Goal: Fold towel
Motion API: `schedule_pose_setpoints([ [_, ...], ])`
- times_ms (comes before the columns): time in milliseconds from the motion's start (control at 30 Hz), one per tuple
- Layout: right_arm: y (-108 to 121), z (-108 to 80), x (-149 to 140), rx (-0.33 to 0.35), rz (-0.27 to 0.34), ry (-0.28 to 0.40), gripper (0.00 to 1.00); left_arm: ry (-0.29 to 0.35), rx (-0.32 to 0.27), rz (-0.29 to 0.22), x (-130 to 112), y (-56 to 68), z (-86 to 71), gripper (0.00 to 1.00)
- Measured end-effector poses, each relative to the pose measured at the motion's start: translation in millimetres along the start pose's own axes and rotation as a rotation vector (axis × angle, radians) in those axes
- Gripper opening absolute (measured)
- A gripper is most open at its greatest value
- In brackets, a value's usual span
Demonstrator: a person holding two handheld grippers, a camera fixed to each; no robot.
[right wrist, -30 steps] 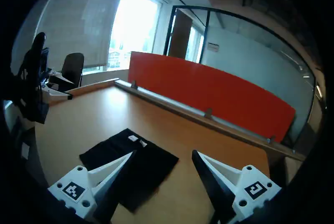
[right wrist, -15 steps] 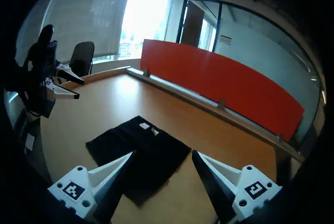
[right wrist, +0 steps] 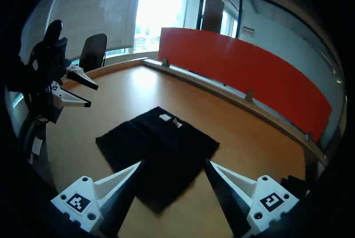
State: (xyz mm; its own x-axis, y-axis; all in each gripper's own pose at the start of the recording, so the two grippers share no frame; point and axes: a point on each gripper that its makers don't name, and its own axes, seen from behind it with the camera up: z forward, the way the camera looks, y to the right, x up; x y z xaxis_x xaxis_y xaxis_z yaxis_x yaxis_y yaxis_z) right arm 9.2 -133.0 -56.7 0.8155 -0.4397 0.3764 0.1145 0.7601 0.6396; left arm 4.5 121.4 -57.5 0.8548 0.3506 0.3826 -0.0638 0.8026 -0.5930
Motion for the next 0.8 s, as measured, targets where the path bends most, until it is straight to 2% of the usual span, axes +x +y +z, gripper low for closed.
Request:
schedule_pose_setpoints([
  [467,-16,30.2,-59,0.042,0.008,-0.098,1.00,-0.112,-0.041,0.010,-54,14.8,28.2,0.94],
  [800,-27,45.1,-90,0.078,0.018,-0.162,1.00,-0.190,-0.063,-0.001,-84,19.3,42.2,0.94],
])
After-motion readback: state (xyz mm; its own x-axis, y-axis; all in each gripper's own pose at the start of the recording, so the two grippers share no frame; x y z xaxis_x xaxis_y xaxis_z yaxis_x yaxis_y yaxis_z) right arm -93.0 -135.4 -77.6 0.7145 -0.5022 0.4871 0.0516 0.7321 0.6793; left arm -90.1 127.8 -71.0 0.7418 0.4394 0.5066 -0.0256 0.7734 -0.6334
